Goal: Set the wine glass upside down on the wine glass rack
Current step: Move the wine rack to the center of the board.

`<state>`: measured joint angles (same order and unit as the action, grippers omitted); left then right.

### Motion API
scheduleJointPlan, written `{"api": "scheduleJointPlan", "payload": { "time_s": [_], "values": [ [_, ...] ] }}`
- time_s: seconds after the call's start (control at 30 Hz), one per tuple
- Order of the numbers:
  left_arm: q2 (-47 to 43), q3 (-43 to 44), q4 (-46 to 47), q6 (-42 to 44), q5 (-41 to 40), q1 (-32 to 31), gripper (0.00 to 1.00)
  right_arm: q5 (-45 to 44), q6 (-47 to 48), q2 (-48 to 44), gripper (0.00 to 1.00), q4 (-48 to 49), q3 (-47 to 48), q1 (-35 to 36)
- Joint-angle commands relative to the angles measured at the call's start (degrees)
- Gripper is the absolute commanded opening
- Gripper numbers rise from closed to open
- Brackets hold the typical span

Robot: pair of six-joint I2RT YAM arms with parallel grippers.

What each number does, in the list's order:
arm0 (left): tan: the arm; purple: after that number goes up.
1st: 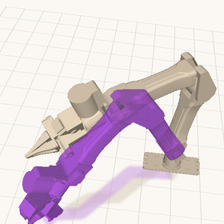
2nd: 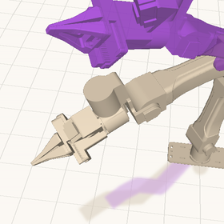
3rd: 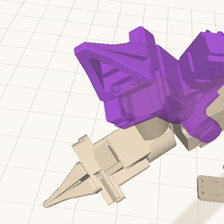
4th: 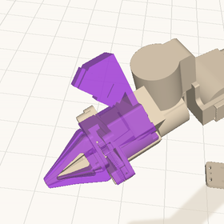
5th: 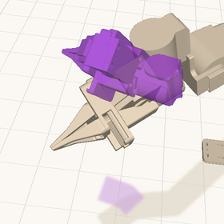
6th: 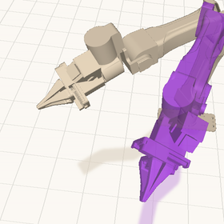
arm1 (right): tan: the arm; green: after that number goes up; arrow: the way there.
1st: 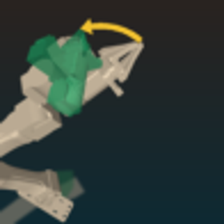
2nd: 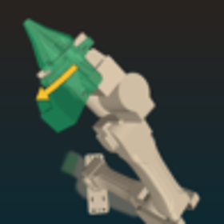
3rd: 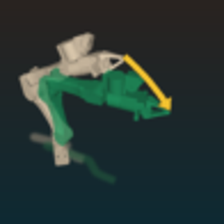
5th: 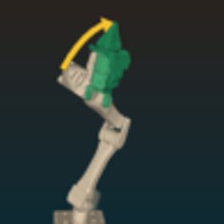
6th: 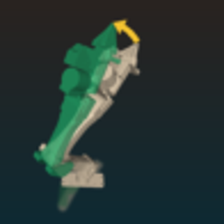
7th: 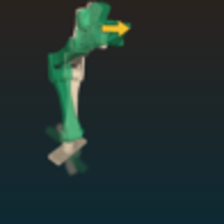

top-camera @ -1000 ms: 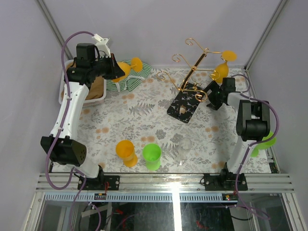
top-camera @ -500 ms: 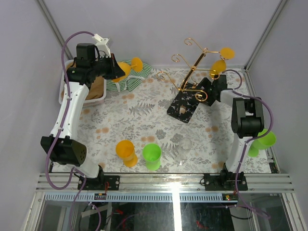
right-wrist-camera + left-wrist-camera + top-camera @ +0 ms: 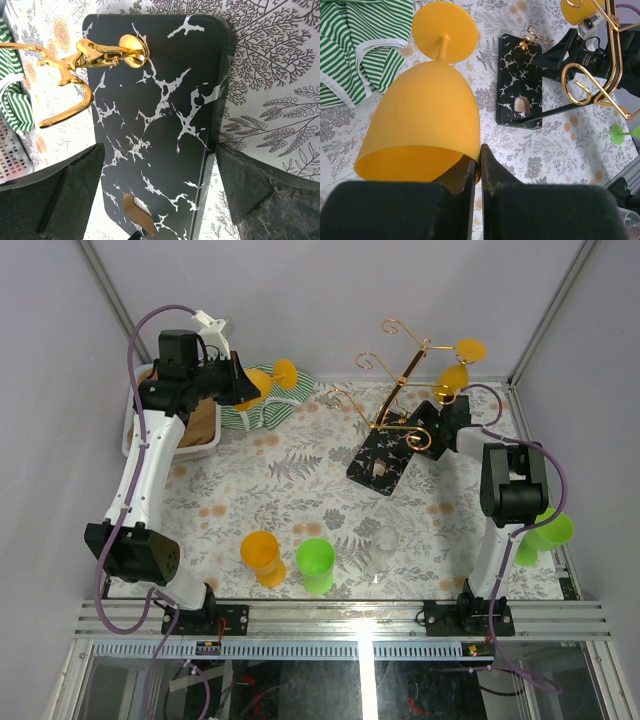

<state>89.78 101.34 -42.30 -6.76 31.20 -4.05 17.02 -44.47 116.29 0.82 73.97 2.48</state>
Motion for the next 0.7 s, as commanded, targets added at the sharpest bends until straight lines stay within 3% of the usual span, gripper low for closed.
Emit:
{"api": "scheduleJointPlan", "payload": {
  "time_s": [0.0, 0.4, 0.67],
  "values": [
    [-0.6, 0.6, 2.5, -0.5, 1.6, 0.4, 0.00, -1.3, 0.0, 1.0, 0.99, -1.1, -2.2, 2.1],
    [-0.2, 0.9, 2.5, -0.4, 1.8, 0.4, 0.00, -8.8, -1.6, -8.9, 0.99, -4.6, -11.0, 2.1],
    [-0.1, 0.7, 2.6, -0.4, 2.0, 0.4, 0.00, -8.2, -2.7, -12.7, 1.00, -5.0, -14.0, 2.2]
  ]
}}
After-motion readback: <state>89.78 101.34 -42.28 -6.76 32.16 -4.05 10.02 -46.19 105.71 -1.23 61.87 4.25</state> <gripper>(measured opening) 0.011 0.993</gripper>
